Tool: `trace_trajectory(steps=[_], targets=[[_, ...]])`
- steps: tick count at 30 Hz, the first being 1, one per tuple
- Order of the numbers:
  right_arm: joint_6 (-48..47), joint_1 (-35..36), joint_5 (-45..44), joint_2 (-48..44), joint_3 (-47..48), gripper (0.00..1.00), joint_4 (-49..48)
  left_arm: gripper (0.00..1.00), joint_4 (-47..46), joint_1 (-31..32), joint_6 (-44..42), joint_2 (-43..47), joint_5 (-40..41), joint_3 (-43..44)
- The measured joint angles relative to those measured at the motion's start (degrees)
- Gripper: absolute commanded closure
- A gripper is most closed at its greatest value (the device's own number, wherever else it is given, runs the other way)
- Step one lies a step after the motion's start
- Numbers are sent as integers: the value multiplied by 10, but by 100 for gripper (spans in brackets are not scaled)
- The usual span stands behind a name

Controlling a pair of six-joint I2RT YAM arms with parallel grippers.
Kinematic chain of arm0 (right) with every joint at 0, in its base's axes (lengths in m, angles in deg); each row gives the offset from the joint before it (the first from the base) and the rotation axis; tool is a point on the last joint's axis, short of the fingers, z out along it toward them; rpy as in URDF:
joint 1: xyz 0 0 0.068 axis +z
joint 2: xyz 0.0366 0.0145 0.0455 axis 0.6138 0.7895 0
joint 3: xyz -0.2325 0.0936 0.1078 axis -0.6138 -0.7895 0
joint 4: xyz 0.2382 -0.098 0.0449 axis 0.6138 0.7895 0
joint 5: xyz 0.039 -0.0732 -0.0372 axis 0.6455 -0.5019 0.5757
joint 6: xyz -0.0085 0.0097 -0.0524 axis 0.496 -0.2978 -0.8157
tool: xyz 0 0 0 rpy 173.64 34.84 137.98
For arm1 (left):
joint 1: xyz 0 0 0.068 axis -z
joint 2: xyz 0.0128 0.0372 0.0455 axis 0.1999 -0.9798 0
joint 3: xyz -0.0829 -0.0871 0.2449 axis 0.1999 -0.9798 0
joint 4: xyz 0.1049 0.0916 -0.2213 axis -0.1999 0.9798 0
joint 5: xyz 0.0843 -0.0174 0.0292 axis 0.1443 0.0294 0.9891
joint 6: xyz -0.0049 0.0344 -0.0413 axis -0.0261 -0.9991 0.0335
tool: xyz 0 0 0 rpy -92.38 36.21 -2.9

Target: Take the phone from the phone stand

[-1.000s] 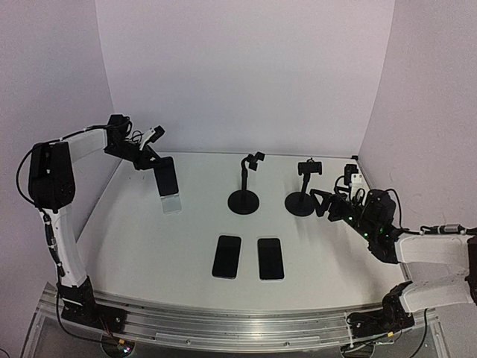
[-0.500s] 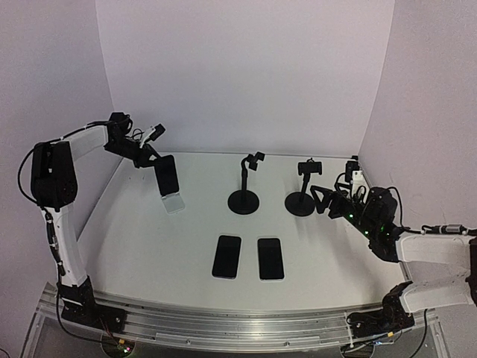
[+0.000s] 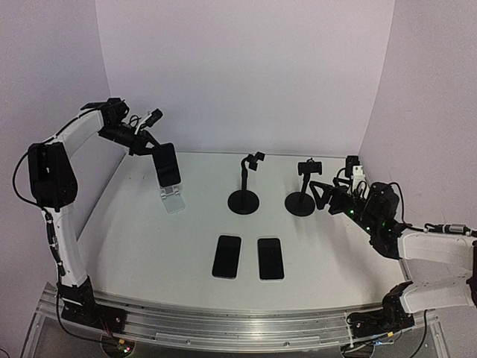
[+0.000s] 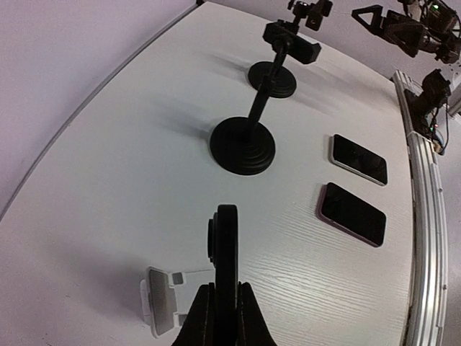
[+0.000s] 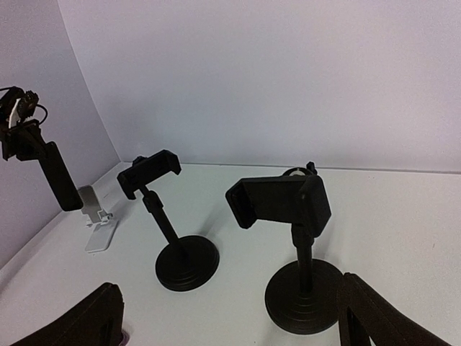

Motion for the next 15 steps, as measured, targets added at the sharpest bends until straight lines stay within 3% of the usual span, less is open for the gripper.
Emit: trace_trajectory(steps=[5, 15], targets=[[1, 1, 14, -3, 19, 2, 19, 100, 79, 25, -27, 2, -13, 15], [-5, 56, 33, -31, 74, 2, 106, 100, 129, 146, 19, 64, -51, -175]])
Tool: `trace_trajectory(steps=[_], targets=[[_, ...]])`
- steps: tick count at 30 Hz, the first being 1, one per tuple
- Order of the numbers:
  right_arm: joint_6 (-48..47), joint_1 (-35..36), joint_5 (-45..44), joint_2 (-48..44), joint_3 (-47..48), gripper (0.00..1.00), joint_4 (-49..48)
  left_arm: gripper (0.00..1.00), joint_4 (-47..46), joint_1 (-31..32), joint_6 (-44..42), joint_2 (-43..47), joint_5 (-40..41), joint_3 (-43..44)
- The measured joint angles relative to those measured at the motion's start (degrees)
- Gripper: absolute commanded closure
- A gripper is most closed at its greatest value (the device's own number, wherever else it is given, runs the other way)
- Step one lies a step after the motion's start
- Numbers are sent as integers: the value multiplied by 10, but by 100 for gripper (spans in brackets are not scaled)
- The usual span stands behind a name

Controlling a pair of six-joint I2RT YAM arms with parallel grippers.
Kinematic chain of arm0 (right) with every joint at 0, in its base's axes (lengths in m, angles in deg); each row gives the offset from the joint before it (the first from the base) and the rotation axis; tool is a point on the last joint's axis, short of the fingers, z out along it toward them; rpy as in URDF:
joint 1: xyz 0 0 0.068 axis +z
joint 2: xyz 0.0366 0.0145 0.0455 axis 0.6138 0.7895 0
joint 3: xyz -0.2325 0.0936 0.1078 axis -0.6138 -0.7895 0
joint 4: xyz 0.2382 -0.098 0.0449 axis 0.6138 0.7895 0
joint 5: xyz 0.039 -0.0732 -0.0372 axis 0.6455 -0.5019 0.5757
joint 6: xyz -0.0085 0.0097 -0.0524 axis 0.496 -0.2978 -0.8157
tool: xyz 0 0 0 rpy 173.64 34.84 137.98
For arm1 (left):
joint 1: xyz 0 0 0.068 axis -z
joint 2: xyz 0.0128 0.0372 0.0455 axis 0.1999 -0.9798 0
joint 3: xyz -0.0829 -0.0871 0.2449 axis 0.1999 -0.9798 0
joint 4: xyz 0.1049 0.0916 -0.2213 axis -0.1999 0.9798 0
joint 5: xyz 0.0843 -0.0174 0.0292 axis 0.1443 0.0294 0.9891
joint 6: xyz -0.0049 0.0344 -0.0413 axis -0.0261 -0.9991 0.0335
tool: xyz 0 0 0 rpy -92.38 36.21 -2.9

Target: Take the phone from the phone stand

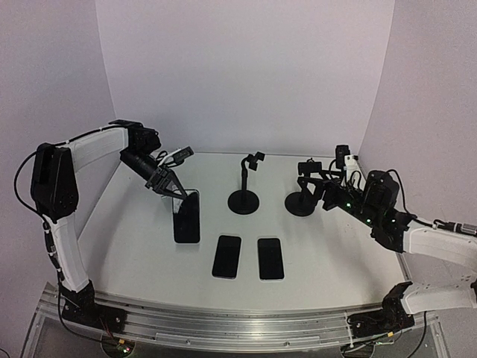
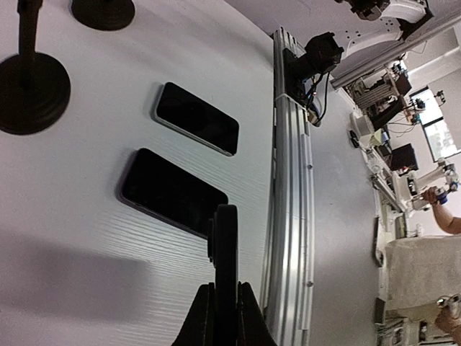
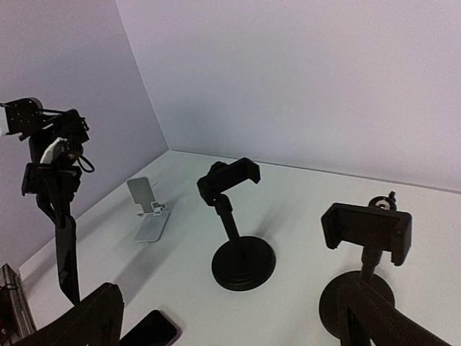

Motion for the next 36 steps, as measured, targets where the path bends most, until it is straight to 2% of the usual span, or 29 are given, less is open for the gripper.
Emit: trace_trajectory(steps=[5, 11, 19, 36], targets=[[0, 52, 0, 0, 31, 2, 40, 100, -15, 21, 71, 11, -10, -61], [12, 100, 3, 0, 41, 2, 66, 100, -16, 32, 83, -19, 1, -64], [28, 123, -1, 0, 41, 2, 80, 100, -14, 35, 65, -113, 32, -60], [28, 134, -14, 13, 41, 2, 81, 99, 12, 33, 50, -189, 18, -33]])
